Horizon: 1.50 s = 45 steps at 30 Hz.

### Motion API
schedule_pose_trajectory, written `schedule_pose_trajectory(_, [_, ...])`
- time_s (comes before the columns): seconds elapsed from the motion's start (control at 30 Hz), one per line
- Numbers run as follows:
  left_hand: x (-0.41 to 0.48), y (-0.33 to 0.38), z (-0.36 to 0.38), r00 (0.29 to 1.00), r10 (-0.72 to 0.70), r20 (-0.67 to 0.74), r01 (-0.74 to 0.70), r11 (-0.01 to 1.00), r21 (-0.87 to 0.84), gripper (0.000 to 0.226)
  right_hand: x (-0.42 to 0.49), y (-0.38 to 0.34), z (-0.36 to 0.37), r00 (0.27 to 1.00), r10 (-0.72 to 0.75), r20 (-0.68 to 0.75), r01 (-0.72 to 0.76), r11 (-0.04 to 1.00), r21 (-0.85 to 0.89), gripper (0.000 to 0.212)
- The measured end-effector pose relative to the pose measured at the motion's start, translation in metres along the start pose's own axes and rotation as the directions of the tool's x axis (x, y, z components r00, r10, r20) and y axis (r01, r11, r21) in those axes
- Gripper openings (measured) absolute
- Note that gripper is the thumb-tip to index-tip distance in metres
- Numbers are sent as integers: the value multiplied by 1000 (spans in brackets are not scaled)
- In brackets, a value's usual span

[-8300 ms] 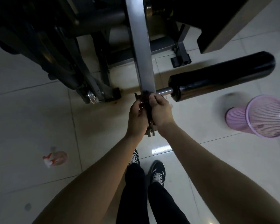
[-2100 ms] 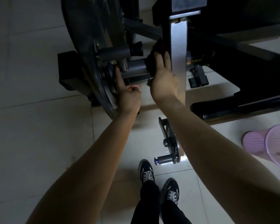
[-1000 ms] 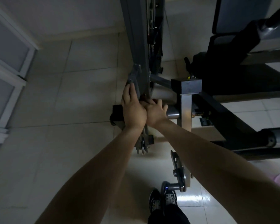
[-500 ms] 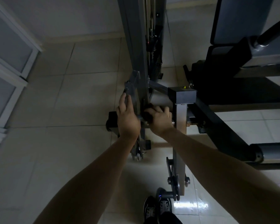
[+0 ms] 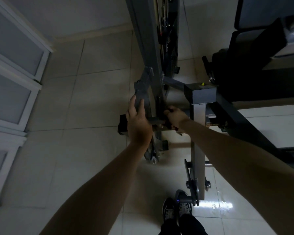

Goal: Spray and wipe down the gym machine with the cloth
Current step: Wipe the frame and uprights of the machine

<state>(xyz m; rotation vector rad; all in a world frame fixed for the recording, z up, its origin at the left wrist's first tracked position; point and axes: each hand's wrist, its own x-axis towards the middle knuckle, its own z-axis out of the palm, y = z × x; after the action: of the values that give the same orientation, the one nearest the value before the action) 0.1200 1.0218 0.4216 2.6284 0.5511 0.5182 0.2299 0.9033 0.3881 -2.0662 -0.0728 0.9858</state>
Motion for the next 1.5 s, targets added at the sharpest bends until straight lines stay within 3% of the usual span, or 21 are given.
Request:
schedule_pose_trajectory(0.1, [1,1,3,1000,-8,-24,8,1000,11,50,-8,5,11,997,32,-74,-12,968,251,33])
schedule_pose_trajectory(0.2, [1,5,0,999,-33,-18,33,999,29,55,-13,5,22,986,144,-83,-81,853,516,27])
schedule_pose_trajectory(0.3, [1,6,-2,1000,-24,-1,24,999,31,56,-17,2,22,981,188,-43,-94,661,744,28])
schedule_pose_trajectory(0.4, [1,6,-3,1000,-21,1,21,999,28,54,-24,11,23,963,268,-24,-87,395,915,31])
schedule_pose_trajectory(0.5, [0,6,-3,1000,-28,6,27,999,26,55,-31,25,38,946,322,29,-80,148,986,37])
schedule_pose_trajectory(0.57, [0,6,-2,999,-47,11,46,999,22,60,-37,29,50,944,326,54,-70,37,997,36])
schedule_pose_trajectory(0.8, [0,8,-6,997,-67,34,67,997,24,64,-43,1,72,902,408,143,-78,-172,982,42])
schedule_pose_trajectory(0.9, [-1,7,-6,998,-46,31,46,998,31,62,-50,-2,63,901,376,215,-110,-281,953,28])
schedule_pose_trajectory(1.0, [0,3,-4,1000,-27,15,27,999,31,59,-58,4,50,929,319,189,-110,-250,962,30])
schedule_pose_trajectory(1.07, [-1,4,-3,999,-31,15,30,999,45,57,-65,12,45,941,295,168,-122,-169,978,30])
schedule_pose_trajectory(1.17, [-1,6,-3,1000,-21,-2,21,999,44,53,-64,27,44,947,311,83,-105,55,993,31])
schedule_pose_trajectory(1.23, [-1,6,-4,999,-9,-44,12,998,64,51,-61,40,42,934,347,-81,-20,279,960,34])
schedule_pose_trajectory(1.3, [-4,6,-3,995,67,-79,-56,988,141,52,-55,55,32,866,324,-382,93,645,758,36])
schedule_pose_trajectory(1.37, [-11,10,0,975,221,33,-223,953,205,57,-46,71,17,809,98,-580,160,912,377,41])
schedule_pose_trajectory(1.43, [-21,13,8,937,290,192,-325,929,179,57,-40,84,7,784,-141,-605,197,980,27,56])
schedule_pose_trajectory(1.5, [-24,12,18,923,238,303,-306,931,200,53,-35,89,13,811,-236,-536,140,967,-214,69])
